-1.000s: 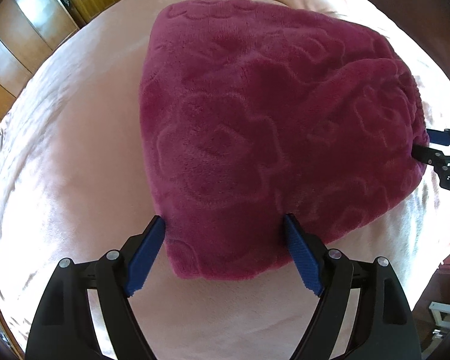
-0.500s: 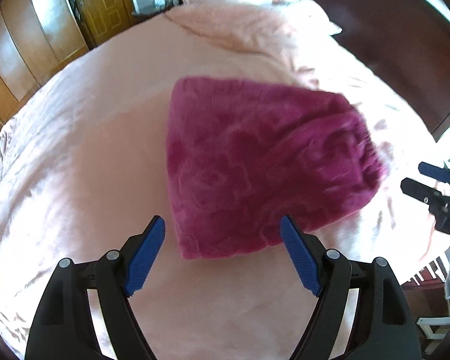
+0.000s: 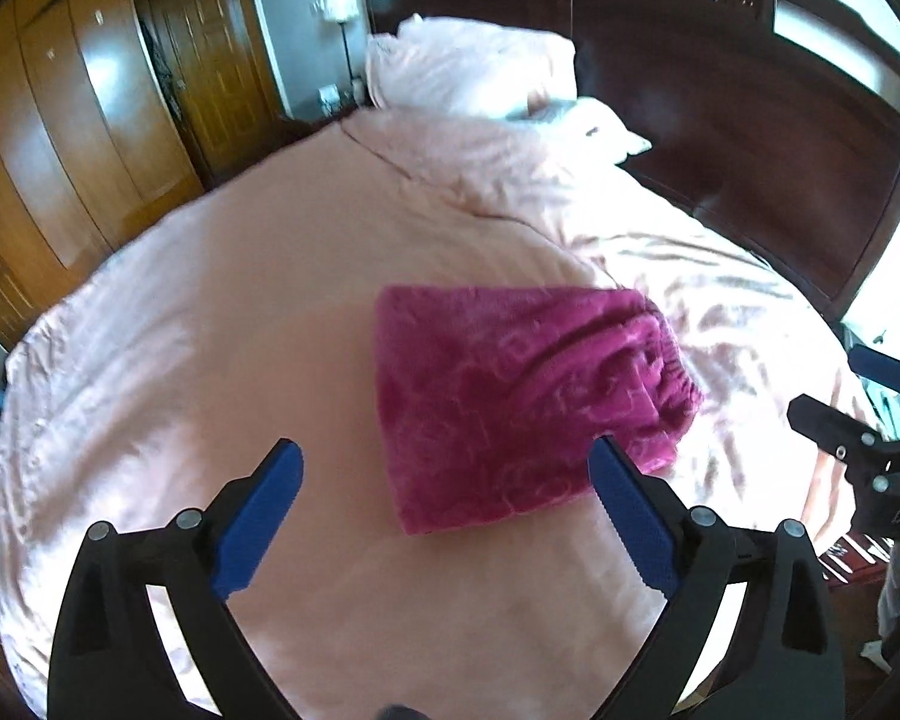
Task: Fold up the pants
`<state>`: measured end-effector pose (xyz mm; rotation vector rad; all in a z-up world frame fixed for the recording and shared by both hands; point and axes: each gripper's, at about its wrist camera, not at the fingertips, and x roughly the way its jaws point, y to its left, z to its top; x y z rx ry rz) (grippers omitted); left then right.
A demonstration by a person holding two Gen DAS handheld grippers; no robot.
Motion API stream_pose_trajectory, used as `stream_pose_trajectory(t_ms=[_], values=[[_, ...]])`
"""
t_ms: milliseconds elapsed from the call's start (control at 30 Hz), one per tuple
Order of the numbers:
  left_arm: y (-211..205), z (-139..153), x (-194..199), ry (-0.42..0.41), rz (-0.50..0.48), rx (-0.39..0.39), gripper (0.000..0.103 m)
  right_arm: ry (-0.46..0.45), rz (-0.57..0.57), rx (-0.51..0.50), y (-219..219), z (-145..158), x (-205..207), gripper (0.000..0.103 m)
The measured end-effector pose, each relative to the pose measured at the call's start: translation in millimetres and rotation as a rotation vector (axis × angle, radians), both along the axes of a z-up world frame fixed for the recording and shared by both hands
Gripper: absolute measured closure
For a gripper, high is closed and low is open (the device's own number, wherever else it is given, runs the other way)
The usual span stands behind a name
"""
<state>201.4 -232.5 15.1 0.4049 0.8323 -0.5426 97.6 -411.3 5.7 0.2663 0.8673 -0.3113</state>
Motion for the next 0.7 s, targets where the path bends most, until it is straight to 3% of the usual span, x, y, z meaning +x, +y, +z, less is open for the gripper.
stream_pose_trajectory(t_ms=[133, 267, 700], values=[[4.9, 26.9, -6.5, -0.077, 0.04, -0.053, 0.008, -0.03, -0.012, -0.051, 14.6, 18.3, -7.4, 0.003], [4.1, 37.8, -3.6, -0.078, 0.096, -0.052, 0.005, -0.033, 0.022, -0.116, 30.3, 23.0, -3.7, 0.003], [-8.8, 5.5, 16.9, 0.021, 0.097, 0.006, 0.005, -0.009, 0.034, -0.095, 26.4, 9.6, 16.2, 0.003]])
